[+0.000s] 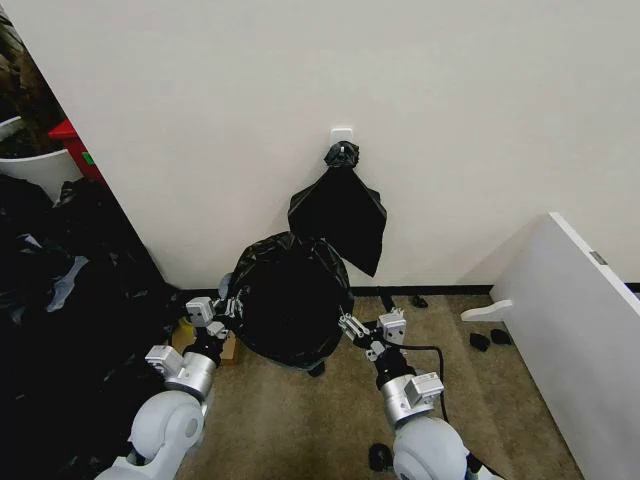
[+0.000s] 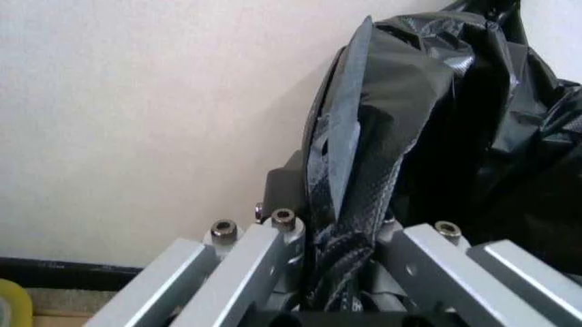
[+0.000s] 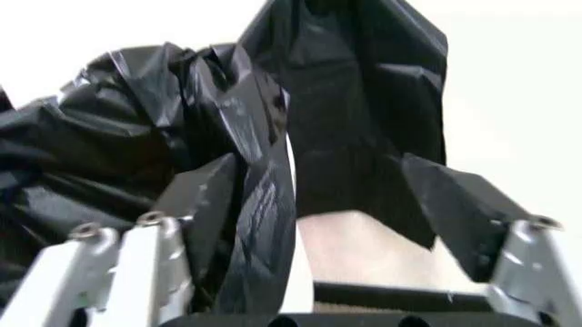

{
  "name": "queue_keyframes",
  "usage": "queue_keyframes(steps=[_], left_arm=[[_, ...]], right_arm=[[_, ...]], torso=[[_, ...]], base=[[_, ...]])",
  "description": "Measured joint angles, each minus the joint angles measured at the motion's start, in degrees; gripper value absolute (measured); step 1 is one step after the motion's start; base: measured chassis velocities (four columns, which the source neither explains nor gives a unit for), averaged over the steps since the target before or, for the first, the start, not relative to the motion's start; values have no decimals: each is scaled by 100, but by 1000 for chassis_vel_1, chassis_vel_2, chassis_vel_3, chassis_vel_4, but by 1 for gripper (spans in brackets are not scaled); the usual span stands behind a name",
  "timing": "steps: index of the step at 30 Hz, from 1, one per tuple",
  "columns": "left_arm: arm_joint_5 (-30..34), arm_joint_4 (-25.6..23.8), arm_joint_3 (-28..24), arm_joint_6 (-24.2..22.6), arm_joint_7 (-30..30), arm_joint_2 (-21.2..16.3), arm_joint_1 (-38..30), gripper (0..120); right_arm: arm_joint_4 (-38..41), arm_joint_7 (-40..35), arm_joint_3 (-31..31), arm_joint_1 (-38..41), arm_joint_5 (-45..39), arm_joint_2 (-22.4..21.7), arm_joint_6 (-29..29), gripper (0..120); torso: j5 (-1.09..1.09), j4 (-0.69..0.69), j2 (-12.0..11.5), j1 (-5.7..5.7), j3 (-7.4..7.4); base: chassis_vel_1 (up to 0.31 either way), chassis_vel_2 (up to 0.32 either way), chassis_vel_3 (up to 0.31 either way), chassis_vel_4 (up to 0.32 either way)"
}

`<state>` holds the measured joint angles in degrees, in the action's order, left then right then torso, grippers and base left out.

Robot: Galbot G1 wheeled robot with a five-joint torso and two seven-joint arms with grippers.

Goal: Place the garbage bag over the trash bin.

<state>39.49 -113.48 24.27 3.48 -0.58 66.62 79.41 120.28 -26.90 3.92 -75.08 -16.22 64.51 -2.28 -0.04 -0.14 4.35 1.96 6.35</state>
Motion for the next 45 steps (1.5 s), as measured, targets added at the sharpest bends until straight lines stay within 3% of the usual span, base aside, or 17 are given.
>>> queue_keyframes(steps=[6,8,11,17,29,38,45], left_arm=[[-1,6,-2,2,-15,-1,-2,4],[-1,5,-4,2,-18,-1,-3,4],[1,-12,-6,1,-25,-12,-4,4],[19,-14,4,-2,-31,-51,-11,4],[38,-21,7,-7,-15,-90,-12,4],[134,-142,46,16,68,-146,5,4],[167,-217,67,24,134,-158,16,4]], right_arm=[[188,-282,121,-48,-187,23,473,41],[193,-295,122,-49,-196,26,502,37],[226,-369,107,-78,-222,60,614,20],[259,-385,90,-137,-281,99,631,1],[-90,-23,-149,-17,-880,180,99,0],[-539,225,-428,124,-2103,241,-256,0],[-598,254,-409,51,-1890,268,-335,0]], torso=[[0,0,0,0,0],[0,0,0,0,0],[0,0,0,0,0],[0,0,0,0,0],[0,0,0,0,0],[0,0,0,0,0],[0,0,0,0,0]], base=[[0,0,0,0],[0,0,0,0],[0,0,0,0],[0,0,0,0],[0,0,0,0],[0,0,0,0],[0,0,0,0]])
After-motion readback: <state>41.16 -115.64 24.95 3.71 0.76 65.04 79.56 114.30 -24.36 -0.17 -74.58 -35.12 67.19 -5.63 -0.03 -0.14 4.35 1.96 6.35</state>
